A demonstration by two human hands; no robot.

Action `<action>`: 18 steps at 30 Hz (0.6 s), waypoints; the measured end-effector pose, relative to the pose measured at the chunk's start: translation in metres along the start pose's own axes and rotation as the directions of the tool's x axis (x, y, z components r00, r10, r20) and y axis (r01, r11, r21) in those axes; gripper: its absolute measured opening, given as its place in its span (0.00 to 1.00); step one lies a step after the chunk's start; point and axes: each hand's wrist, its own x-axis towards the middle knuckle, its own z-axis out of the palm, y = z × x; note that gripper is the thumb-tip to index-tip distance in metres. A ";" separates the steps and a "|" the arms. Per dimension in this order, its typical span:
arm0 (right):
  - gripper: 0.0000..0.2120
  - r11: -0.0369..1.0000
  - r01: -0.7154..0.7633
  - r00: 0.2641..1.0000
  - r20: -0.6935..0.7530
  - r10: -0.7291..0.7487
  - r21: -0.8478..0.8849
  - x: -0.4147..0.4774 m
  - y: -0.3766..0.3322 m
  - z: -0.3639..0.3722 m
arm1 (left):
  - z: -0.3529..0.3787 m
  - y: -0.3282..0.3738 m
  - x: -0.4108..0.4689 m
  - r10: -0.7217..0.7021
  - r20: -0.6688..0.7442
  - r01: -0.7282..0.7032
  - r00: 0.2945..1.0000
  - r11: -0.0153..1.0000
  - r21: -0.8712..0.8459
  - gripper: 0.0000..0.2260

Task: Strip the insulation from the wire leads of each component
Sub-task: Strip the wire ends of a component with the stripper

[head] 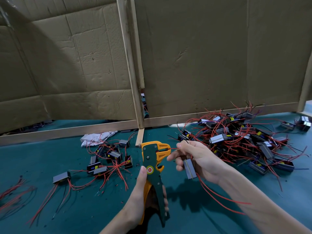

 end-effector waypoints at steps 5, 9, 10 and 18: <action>0.10 0.999 -0.010 0.999 0.032 0.012 -0.045 -0.001 0.003 0.001 | 0.005 -0.004 -0.001 0.089 -0.119 -0.082 0.989 0.995 0.061 0.38; 0.10 0.998 0.008 1.000 0.026 -0.006 -0.064 -0.001 0.002 0.002 | 0.005 0.006 -0.001 0.074 0.001 -0.073 0.997 0.991 -0.108 0.37; 0.10 0.997 0.009 1.000 0.015 -0.008 -0.071 -0.002 0.002 0.002 | 0.004 0.006 -0.001 0.080 0.003 -0.079 0.997 0.989 -0.128 0.38; 0.10 0.880 0.135 0.963 -0.148 -0.225 -0.455 0.011 -0.046 -0.007 | 0.002 0.014 -0.002 0.110 -0.101 -0.132 0.989 0.963 -0.237 0.39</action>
